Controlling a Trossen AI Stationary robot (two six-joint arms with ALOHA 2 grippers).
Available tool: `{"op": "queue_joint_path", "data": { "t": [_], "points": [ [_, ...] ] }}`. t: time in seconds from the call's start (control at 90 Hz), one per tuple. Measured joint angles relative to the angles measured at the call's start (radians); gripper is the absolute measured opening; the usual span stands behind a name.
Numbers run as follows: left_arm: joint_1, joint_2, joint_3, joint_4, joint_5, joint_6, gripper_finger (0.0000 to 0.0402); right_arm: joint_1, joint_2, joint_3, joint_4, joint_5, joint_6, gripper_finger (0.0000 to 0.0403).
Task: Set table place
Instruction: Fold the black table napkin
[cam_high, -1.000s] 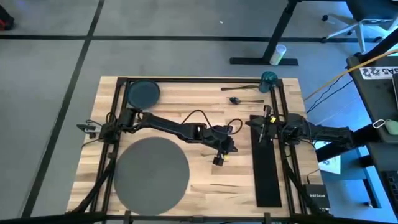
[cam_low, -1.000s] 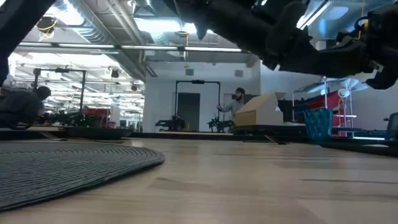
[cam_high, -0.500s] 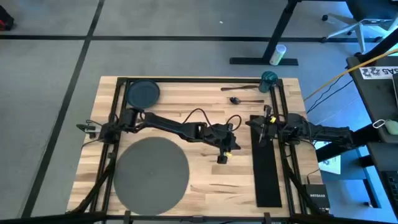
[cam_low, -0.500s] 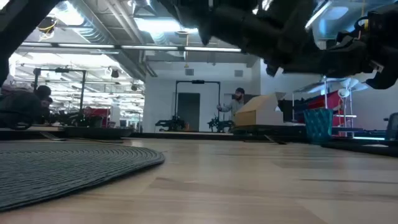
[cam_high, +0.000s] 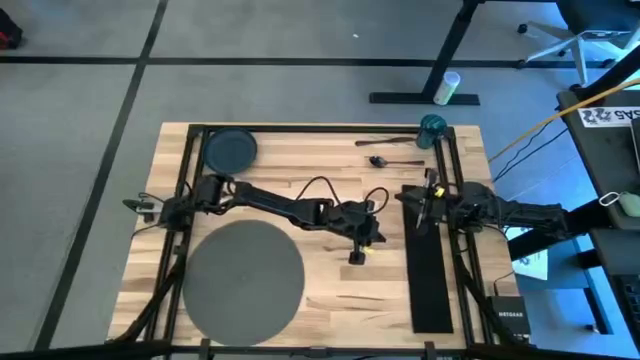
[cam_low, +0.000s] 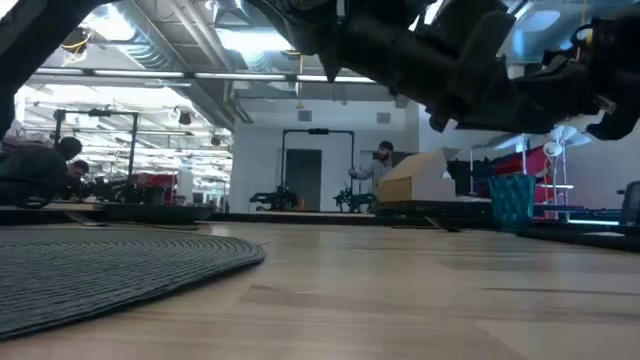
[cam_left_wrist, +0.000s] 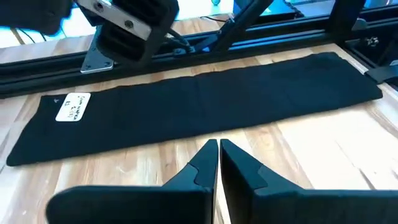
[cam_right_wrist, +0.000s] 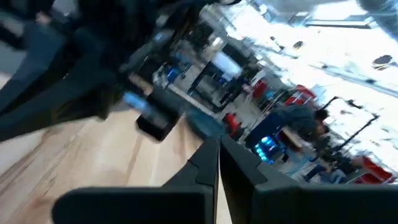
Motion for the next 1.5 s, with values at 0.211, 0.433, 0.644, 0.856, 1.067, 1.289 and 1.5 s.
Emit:
{"op": "queue_joint_path", "data": {
  "t": [0.211,0.433,0.644,0.856,1.067,1.289,1.5],
  "points": [
    [0.013,-0.001,0.0,0.0,0.0,-0.007,0.0,0.0,0.0,0.0,-0.007,-0.007,0.001,0.0001],
    [0.015,-0.002,0.0,0.0,0.0,-0.013,0.0,0.0,0.0,0.0,0.003,-0.008,0.053,0.0001],
    [0.02,-0.002,0.0,0.002,-0.001,-0.027,0.0,0.0,0.0,0.0,0.016,-0.026,0.053,0.0001],
    [0.02,-0.002,0.0,0.022,0.0,-0.028,0.0,0.0,0.0,0.0,0.063,-0.027,0.113,0.0001],
    [0.021,-0.003,0.001,0.035,0.0,-0.033,0.0,0.0,0.0,0.0,0.151,-0.144,0.12,0.0001],
    [0.021,-0.003,0.05,-0.016,0.0,-0.014,0.0,0.0,0.0,0.0,0.219,-0.262,0.137,0.0001],
    [0.016,-0.003,0.112,-0.061,0.0,0.023,0.0,0.0,0.0,0.0,0.245,-0.326,0.171,0.0001]
  ]
}}
